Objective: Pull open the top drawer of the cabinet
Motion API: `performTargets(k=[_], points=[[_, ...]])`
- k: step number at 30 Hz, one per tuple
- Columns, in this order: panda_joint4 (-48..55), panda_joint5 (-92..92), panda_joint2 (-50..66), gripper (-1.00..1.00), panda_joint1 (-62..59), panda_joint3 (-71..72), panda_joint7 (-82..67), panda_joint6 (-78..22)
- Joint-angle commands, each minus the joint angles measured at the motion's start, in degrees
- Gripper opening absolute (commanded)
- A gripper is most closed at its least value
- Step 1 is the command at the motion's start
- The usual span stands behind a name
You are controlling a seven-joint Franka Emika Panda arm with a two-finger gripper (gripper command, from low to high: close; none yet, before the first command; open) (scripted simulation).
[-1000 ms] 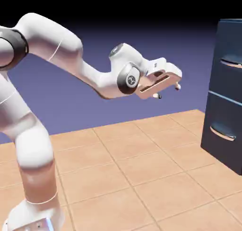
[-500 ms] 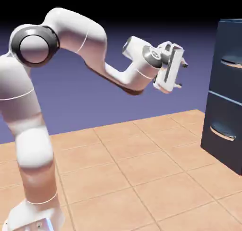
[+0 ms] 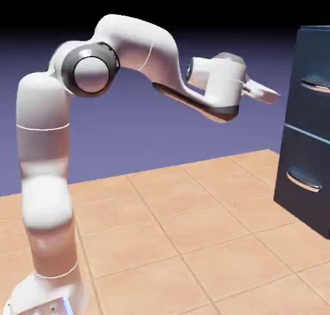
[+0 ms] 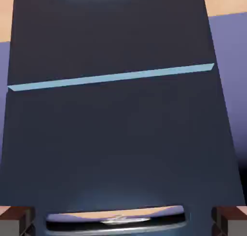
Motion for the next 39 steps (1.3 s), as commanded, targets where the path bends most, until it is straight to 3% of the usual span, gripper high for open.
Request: performTargets(k=[1,20,36,37,39], points=[[1.4,-2.5,1.0,0.00,0.0,0.1,-1.8,0.0],[28.8,-49.8,19.0,0.00,-0.5,1.4,-35.4,-0.6],[58.0,-32.5,37.4,0.00,8.4,-19.0,-39.2,12.4],[58.0,-32.5,37.4,-1.00,8.4,-19.0,-39.2,12.4],[56.0,-35.0,36.1,-1.00,8.1,-17.3,-38.2,11.4]])
